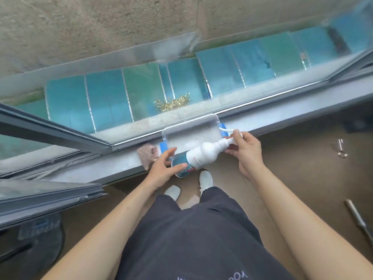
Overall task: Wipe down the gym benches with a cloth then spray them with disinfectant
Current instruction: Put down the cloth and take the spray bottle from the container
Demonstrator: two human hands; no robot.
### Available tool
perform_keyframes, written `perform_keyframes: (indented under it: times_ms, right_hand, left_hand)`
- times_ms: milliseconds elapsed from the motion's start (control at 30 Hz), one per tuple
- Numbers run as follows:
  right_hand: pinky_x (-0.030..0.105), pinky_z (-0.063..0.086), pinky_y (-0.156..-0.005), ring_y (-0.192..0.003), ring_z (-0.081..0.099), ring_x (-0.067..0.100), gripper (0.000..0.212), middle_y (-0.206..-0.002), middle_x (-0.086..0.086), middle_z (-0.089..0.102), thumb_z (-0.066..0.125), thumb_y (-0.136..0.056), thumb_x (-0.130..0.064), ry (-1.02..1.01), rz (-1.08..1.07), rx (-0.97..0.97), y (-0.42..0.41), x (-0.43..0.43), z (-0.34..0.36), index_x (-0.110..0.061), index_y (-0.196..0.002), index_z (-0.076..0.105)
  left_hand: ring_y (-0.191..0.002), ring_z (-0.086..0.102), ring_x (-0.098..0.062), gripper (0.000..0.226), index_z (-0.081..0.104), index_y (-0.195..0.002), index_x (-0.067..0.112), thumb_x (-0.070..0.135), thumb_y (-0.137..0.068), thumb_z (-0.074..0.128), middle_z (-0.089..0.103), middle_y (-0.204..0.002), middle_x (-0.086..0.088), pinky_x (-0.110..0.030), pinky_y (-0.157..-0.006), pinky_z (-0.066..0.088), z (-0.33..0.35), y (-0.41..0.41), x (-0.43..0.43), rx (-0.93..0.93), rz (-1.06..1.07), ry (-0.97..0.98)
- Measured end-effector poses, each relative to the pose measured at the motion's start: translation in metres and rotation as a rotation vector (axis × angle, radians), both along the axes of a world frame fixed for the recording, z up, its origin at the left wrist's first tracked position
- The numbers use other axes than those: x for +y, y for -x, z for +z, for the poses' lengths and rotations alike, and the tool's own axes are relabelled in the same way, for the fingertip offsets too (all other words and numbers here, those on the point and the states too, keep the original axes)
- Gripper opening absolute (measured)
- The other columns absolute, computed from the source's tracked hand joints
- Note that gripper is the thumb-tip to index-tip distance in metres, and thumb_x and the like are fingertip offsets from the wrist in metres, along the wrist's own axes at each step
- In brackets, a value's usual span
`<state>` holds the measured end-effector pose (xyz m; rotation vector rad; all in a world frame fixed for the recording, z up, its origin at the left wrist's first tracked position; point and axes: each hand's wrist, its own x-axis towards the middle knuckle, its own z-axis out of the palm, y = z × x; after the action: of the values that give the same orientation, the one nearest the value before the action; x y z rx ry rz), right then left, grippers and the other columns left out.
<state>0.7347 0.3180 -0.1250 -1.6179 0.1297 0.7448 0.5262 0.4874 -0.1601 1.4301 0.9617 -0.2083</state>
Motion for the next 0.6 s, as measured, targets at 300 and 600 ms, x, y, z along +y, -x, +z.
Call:
perform_keyframes:
  times_ms: [300,600]
  right_hand:
    - [0.027,0.057,-0.057,-0.070,0.068,0.020,0.028,-0.079,0.013,0.068,0.057,-0.104,-0.026,0.034,-0.612,0.108,0.118,-0.067,0.016,-0.008,-0.083,0.061]
    - [0.027,0.048,-0.059,-0.064,0.054,0.013,0.027,-0.075,0.001,0.058,0.056,-0.102,-0.045,-0.053,-1.042,0.139,0.247,-0.154,0.039,-0.021,-0.097,0.066]
  left_hand:
    - [-0.121,0.063,-0.007,0.092,0.057,-0.139,0.028,0.046,-0.056,0.093,0.061,-0.135,0.008,-0.032,-0.106,0.052,-0.008,0.037,0.003,-0.228,-0.581,-0.016]
    - [-0.109,0.069,-0.009,0.065,0.065,-0.129,0.022,0.025,-0.071,0.095,0.068,-0.121,0.004,-0.028,-0.087,0.060,0.021,0.054,-0.067,-0.285,-0.927,0.090]
